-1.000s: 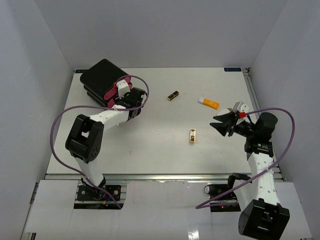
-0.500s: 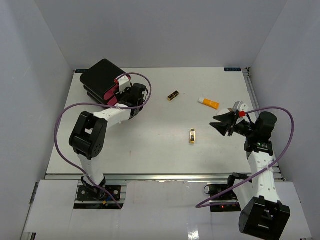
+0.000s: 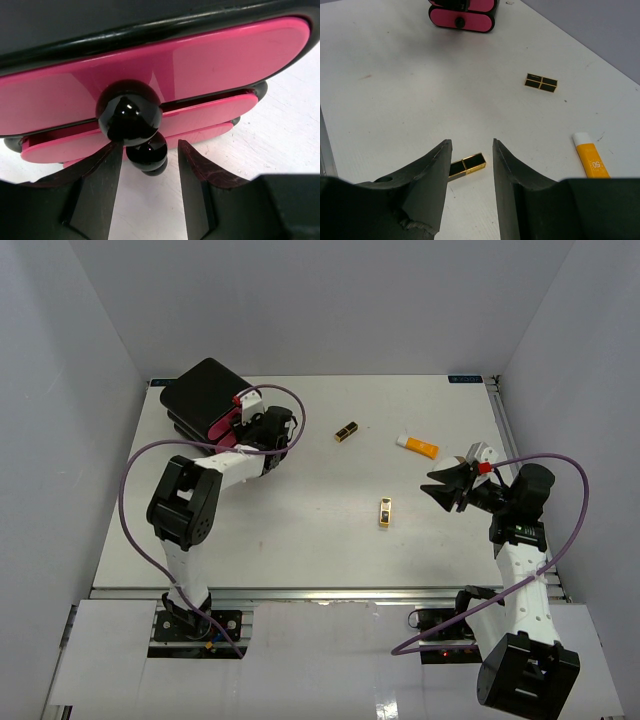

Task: Organize the makeup

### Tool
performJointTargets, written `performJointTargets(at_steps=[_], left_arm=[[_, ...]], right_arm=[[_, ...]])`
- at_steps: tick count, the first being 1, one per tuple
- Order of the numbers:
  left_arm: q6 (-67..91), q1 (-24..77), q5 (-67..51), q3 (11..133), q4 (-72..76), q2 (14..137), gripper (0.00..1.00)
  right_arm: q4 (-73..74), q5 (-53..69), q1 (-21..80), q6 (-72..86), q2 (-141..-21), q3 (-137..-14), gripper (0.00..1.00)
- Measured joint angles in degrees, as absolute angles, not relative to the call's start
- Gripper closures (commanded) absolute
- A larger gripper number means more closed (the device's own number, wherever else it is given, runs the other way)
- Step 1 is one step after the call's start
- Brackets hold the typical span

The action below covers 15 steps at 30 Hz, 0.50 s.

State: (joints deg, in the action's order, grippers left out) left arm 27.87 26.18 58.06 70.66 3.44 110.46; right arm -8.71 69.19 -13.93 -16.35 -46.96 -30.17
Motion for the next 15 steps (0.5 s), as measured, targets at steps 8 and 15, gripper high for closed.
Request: performJointTargets(at_steps=[8,15], left_arm=[[27.60,25.93,58.20,72.23,2.42,112.25,0.58],[28.20,25.68,58.01,72.54,1.35,112.25,0.88]], right_arm=[[-8.67,69.19,-14.36,-16.49,-46.96,-30.17,0.55],[-8.63,69.20,-14.68,-16.47,-46.96,-30.17,0.55]])
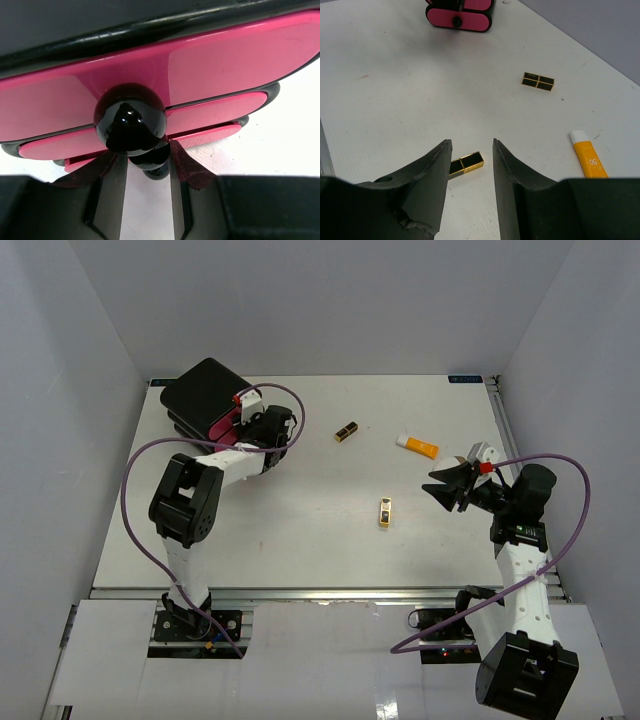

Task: Organize the makeup

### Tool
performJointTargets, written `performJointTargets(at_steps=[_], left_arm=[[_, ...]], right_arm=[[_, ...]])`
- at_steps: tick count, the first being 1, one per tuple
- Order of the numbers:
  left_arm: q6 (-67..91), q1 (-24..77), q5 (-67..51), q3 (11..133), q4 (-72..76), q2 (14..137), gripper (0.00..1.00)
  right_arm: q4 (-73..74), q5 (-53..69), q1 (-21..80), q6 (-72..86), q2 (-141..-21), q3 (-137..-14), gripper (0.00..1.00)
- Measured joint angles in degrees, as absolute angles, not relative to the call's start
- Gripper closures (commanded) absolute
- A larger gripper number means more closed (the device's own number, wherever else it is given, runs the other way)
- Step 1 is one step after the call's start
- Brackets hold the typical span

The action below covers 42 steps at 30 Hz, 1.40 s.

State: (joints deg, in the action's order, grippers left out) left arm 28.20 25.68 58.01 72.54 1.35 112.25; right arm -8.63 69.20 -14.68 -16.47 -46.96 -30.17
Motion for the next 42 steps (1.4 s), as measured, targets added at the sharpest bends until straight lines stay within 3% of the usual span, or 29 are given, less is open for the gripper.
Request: performJointTargets(at_steps=[9,25,28,33,39,42], left_arm=[[33.20,26.28,54.41,70.94,-2.67,109.21,0.92],[48.07,36.19,52.76,65.61,-14.91,102.33,0.91],[49.31,37.03,52.69,65.24,-15.87,102.30,0.81],[50.21,37.47,52.68,65.21,-16.80,102.14,0.45],[50.65,37.59,51.12,65.21,-16.91,101.81,0.37],[49.92,37.63,49.61,65.21,-16.79,101.43,0.27]], right_arm=[[-8.54,69.21,-15.00,-16.47,-46.96,-30.17,0.55],[-8.49,69.62,-16.09,-16.47,-46.44,-30.17,0.55],[-8.49,69.67,-16.12,-16.47,-46.44,-30.17,0.55],[-8.49,69.86,-16.24,-16.47,-46.44,-30.17,0.55],[-8.49,70.25,-16.85,-16.47,-46.44,-30.17,0.55],[-8.49,70.44,-17.02,-16.47,-46.44,-30.17,0.55]])
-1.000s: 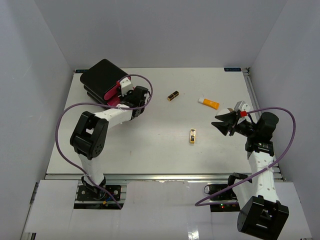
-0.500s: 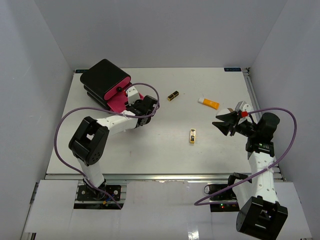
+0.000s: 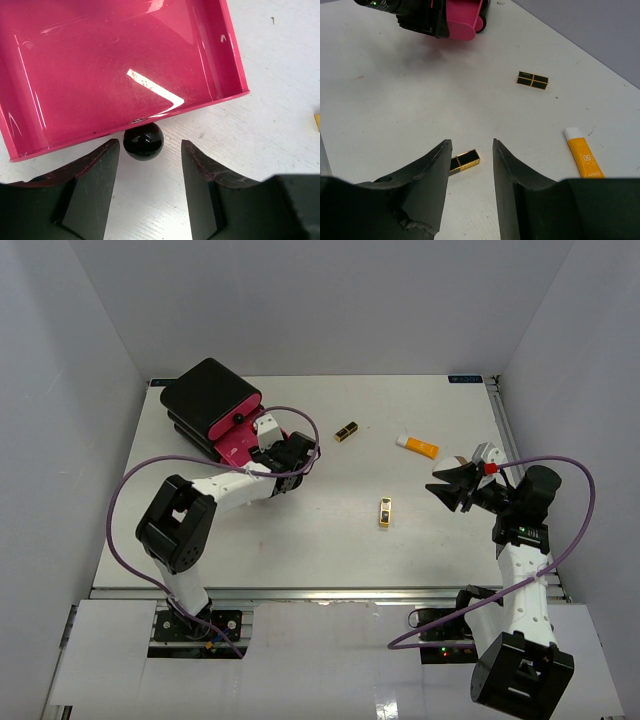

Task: Organize the makeup

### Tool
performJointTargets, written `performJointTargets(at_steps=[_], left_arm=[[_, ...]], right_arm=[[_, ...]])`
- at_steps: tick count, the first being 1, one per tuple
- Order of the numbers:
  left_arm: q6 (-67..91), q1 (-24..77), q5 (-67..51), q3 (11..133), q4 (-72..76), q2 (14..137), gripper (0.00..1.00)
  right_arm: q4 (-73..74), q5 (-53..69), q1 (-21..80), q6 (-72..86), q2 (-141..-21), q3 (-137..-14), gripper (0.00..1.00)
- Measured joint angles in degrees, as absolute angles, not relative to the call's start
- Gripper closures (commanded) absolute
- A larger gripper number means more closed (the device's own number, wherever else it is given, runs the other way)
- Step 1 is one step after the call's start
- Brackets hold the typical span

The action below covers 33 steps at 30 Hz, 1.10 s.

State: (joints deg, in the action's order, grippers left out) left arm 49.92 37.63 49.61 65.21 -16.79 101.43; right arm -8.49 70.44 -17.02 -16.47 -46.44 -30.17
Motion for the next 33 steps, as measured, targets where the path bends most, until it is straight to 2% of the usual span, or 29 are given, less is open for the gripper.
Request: performJointTargets(at_steps=[7,11,16,23,28,33], left_arm=[[43.10,37.64,42.42,64.12,-14.00,99.01,0.17],[36.43,37.67,35.79,57.88,-8.23,92.77,0.11],[28.11,37.70,23.58,51.13,-0.77,85.40,0.10],[20.32,37.85,9.12,50.19,4.27,83.02,0.09],[15.70,37.85,-1.47,55.62,3.05,88.27,0.08],[8.98,37.85,-9.18,68.59,-1.66,99.04,0.08]], right_arm=[[-8.47,70.86,-17.30,-16.46,-46.37,-30.17,0.55],[-8.45,71.03,-17.42,-16.47,-46.09,-30.17,0.55],[-8.28,71.22,-17.56,-16.47,-46.06,-30.17,0.55],[-7.53,71.42,-17.61,-16.49,-46.06,-30.17,0.53],[-7.40,71.62,-17.61,-16.52,-46.06,-30.17,0.50],[-6.88,71.83,-17.63,-16.74,-46.13,-30.17,0.48]])
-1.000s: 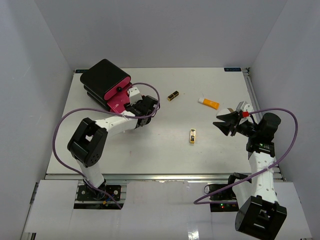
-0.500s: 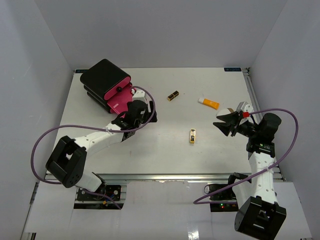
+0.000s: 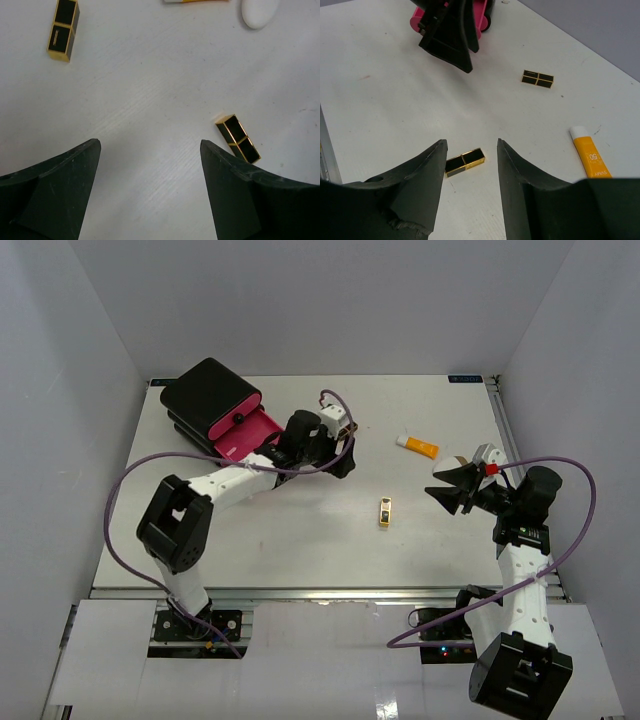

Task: Organize the makeup

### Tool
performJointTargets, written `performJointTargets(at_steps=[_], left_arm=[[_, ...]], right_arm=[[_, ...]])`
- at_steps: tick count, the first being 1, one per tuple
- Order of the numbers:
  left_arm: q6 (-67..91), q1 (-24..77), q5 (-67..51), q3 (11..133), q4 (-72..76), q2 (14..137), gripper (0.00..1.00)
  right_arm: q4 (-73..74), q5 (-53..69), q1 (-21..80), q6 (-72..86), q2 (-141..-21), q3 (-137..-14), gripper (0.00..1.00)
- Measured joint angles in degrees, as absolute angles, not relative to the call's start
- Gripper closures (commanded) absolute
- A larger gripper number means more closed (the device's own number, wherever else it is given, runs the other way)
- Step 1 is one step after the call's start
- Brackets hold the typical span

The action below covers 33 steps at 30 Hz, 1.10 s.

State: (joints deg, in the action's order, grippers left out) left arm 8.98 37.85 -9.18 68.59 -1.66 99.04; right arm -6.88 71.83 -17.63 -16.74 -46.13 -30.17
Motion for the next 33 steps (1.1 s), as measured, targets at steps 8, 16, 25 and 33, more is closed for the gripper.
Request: performJointTargets(at_steps=[8,16,25,33], left_arm=[[-4.19,37.19,-9.85,86.25,-8.06,114.04,0.08],[-7.84,33.60,-8.15,99.96,-10.95,126.93,0.10],[-8.60,32.01,-7.15,110.08,-13.07,137.67,0.19],[-8.33,32.05,-7.78,114.46,-13.45,141.28,0.47]], right_arm=[[-6.12,72.05,-17.98,-16.87,-46.16,-30.17,0.48],[-6.07,72.20,-18.00,-16.86,-46.74,-30.20,0.48],[-6.06,72.20,-18.00,-16.86,-47.40,-30.20,0.48],[-6.02,72.18,-18.00,-16.86,-47.70,-30.20,0.48]])
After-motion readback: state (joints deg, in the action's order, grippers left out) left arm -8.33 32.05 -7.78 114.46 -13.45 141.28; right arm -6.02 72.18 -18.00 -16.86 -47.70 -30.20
